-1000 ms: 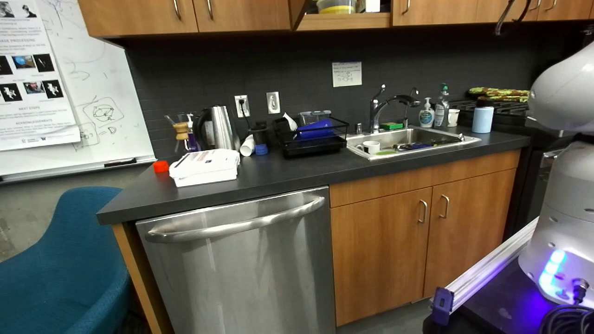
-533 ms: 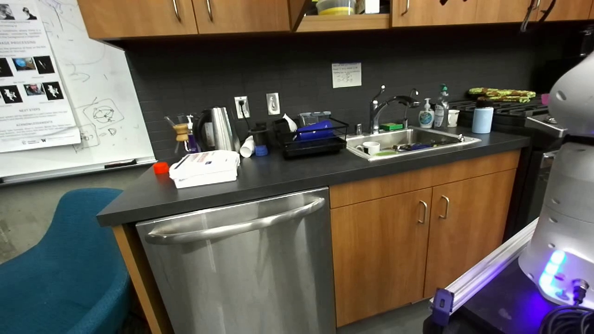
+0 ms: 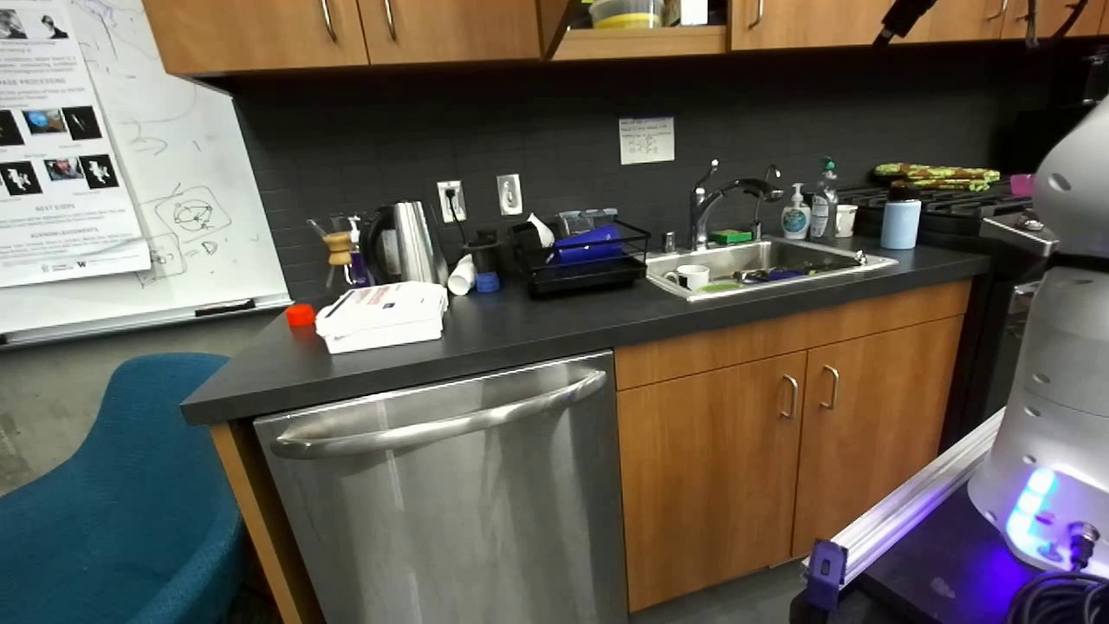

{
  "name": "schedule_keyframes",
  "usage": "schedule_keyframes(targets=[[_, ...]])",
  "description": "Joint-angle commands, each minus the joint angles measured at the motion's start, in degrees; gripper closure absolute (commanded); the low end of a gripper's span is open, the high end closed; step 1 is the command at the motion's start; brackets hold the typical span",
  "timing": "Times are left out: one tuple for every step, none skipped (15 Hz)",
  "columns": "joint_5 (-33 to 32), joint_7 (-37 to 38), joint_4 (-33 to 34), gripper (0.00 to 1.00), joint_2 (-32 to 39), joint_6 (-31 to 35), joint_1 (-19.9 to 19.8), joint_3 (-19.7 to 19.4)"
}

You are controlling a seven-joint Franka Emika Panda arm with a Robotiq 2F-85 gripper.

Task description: Open the third cupboard door from the left

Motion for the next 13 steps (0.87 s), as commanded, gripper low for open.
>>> schedule_keyframes(targets=[[1.5, -10.8, 3.4, 0.00, 3.0, -6.6, 1.1, -1.4], [1.6, -13.3, 3.3, 0.00, 3.2, -8.2, 0.9, -1.0], [1.7, -15.3, 3.2, 0.00, 3.4, -9.5, 0.5, -0.4], [2.2, -16.8, 2.6, 0.00, 2.9, -11.1, 0.2, 0.6], [3.0, -14.4, 1.6, 0.00, 3.2, -8.3, -1.9, 1.3], [3.3, -15.6, 1.6, 0.00, 3.3, -9.4, -1.9, 1.7], [3.4, -16.1, 1.6, 0.00, 3.5, -9.8, -2.0, 2.0], [3.4, -16.4, 1.6, 0.00, 3.5, -10.0, -2.0, 2.2], [3.4, -16.5, 1.6, 0.00, 3.5, -10.0, -2.0, 2.3], [3.4, -16.6, 1.6, 0.00, 3.5, -10.0, -2.0, 2.3], [3.4, -16.7, 1.6, 0.00, 3.5, -10.1, -2.0, 2.2], [3.4, -16.7, 1.6, 0.00, 3.5, -10.1, -2.0, 2.2], [3.4, -16.7, 1.6, 0.00, 3.5, -10.1, -2.0, 2.2]])
